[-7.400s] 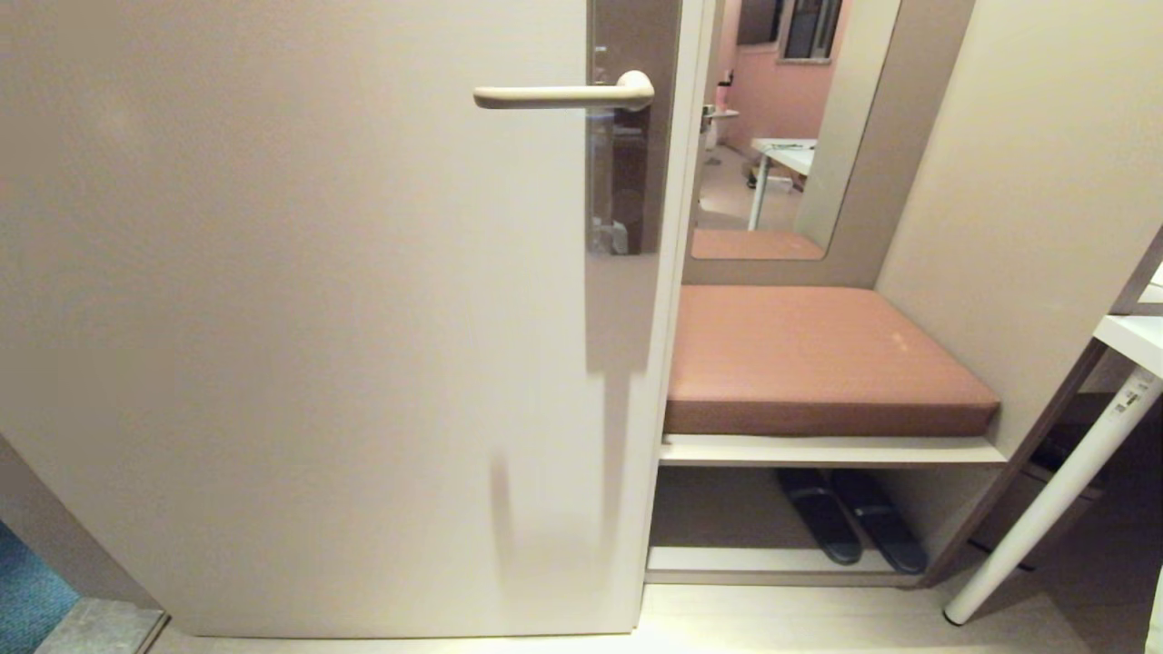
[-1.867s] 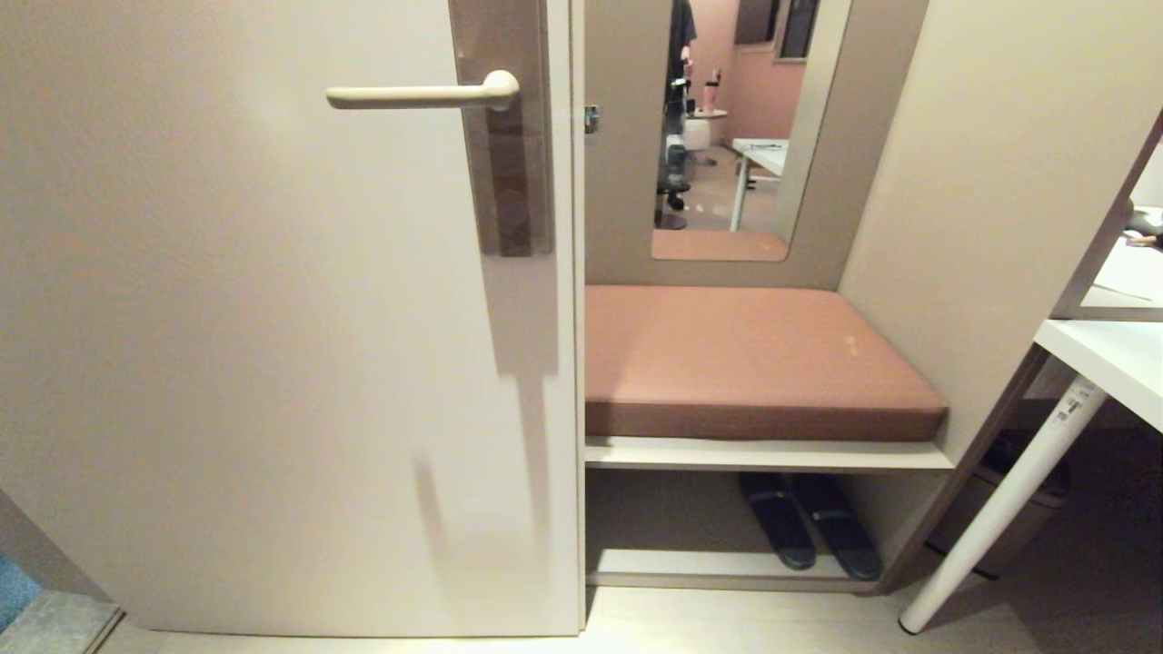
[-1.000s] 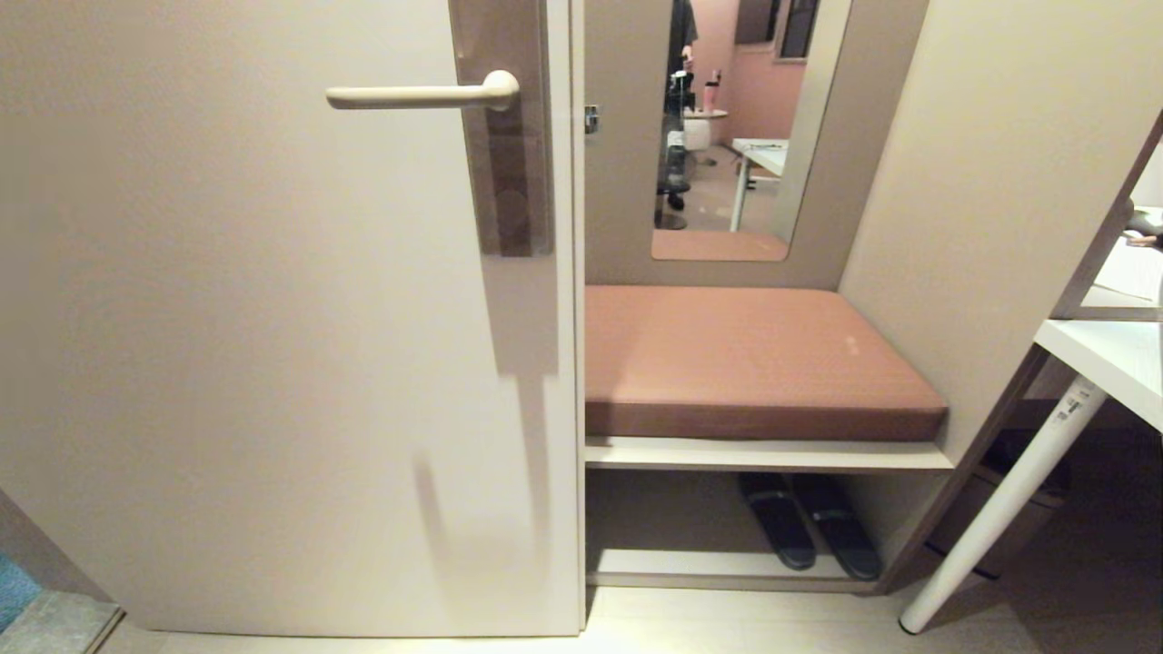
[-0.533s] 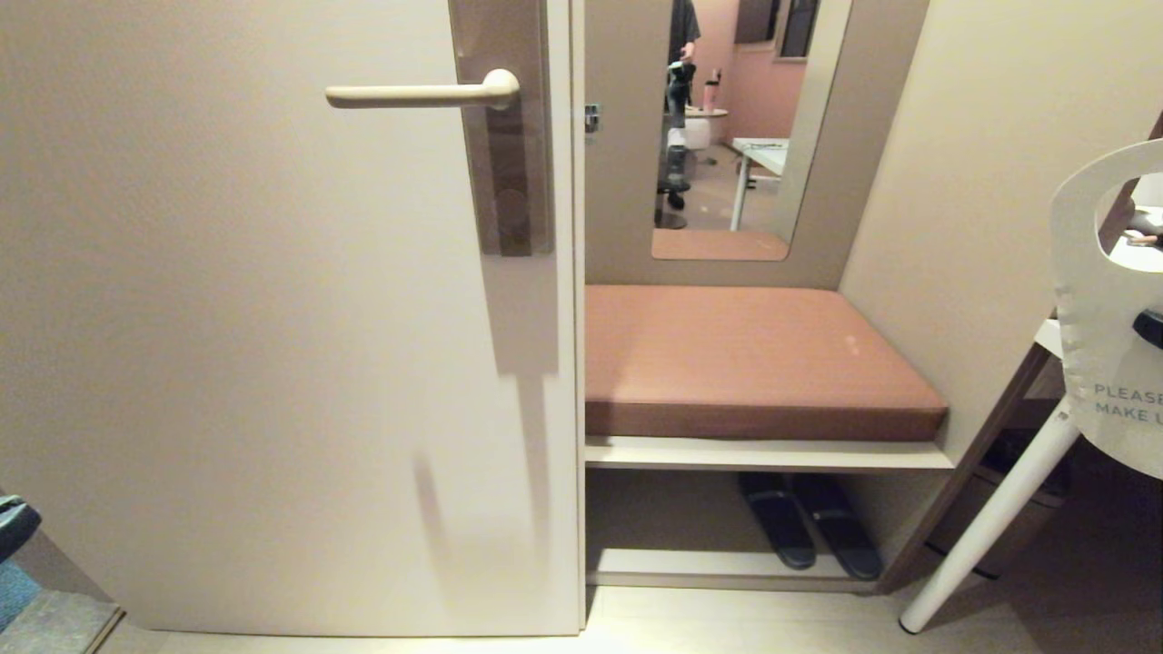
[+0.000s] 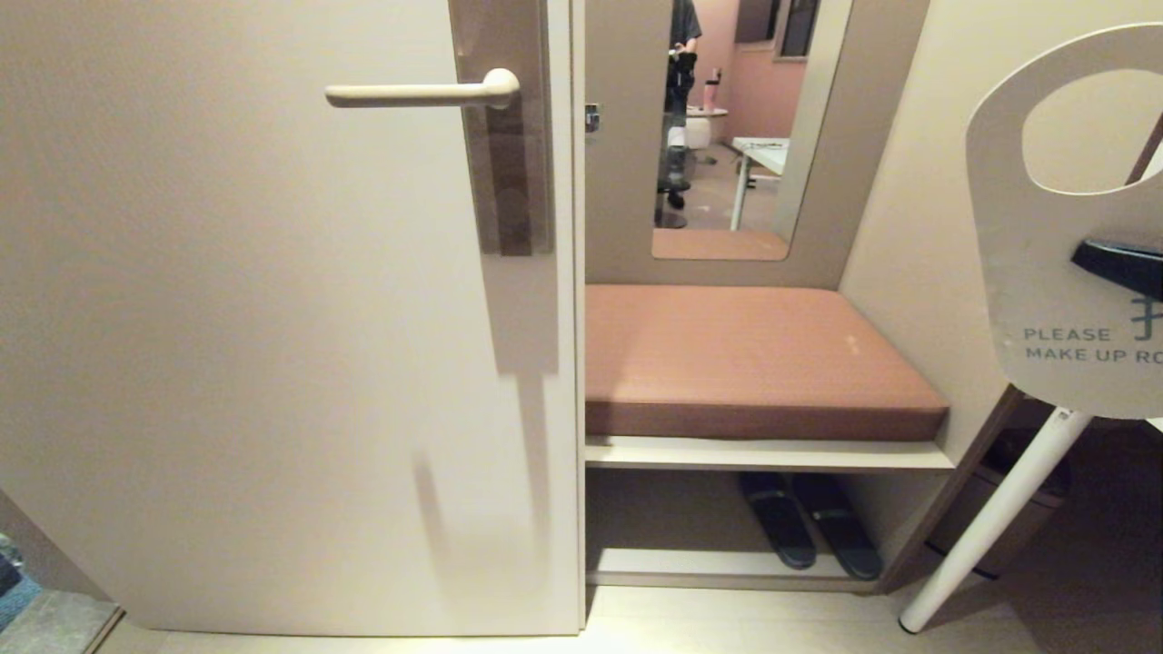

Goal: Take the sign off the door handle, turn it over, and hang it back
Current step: Hand it to the other hand

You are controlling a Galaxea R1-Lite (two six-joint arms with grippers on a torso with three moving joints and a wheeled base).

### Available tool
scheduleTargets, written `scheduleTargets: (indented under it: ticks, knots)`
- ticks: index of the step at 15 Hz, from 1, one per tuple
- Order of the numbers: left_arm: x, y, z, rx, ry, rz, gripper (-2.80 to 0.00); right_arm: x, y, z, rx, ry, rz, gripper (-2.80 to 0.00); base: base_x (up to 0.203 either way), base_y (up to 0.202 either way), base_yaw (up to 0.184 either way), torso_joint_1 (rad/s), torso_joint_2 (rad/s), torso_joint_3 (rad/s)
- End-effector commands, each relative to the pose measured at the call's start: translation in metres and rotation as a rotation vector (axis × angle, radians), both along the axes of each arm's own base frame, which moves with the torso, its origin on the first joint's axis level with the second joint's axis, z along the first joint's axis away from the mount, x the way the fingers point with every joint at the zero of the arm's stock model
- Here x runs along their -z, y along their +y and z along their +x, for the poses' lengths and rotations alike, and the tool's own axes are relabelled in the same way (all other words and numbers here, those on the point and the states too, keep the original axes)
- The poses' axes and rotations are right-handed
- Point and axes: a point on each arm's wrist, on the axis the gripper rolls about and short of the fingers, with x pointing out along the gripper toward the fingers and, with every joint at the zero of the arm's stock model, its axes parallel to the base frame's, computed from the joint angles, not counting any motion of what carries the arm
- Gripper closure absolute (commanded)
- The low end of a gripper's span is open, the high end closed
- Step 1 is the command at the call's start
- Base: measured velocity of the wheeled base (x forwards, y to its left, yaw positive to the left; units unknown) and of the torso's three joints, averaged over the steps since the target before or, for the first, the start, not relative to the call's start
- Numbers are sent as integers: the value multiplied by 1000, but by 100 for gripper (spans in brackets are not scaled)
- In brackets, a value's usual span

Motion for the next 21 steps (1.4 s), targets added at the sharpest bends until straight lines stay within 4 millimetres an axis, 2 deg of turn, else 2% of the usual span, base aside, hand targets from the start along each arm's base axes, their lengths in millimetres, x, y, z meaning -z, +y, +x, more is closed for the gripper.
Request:
scheduleTargets:
  ticks: [1, 5, 8, 13, 16, 21]
  knots:
    - [-4, -8, 3, 74, 18, 2, 0, -3, 10, 13, -66, 14, -3, 0, 0, 0, 0, 0, 0, 0]
    - [-3, -19, 3, 225, 46, 28, 0, -6, 40, 26, -228, 37, -8, 0, 0, 0, 0, 0, 0, 0]
    - [-2, -33, 11, 270, 59, 51, 0, -1, 51, 33, -280, 67, -16, 0, 0, 0, 0, 0, 0, 0]
    - [-10, -76, 40, 273, 46, 39, 0, -8, 62, 45, -314, 71, -8, 0, 0, 0, 0, 0, 0, 0]
    - [-16, -98, 58, 257, 32, 24, 0, -18, 67, 46, -335, 145, 69, 0, 0, 0, 0, 0, 0, 0]
    - [-22, -115, 87, 284, 5, 7, 0, -22, 71, 47, -355, 194, 138, 0, 0, 0, 0, 0, 0, 0]
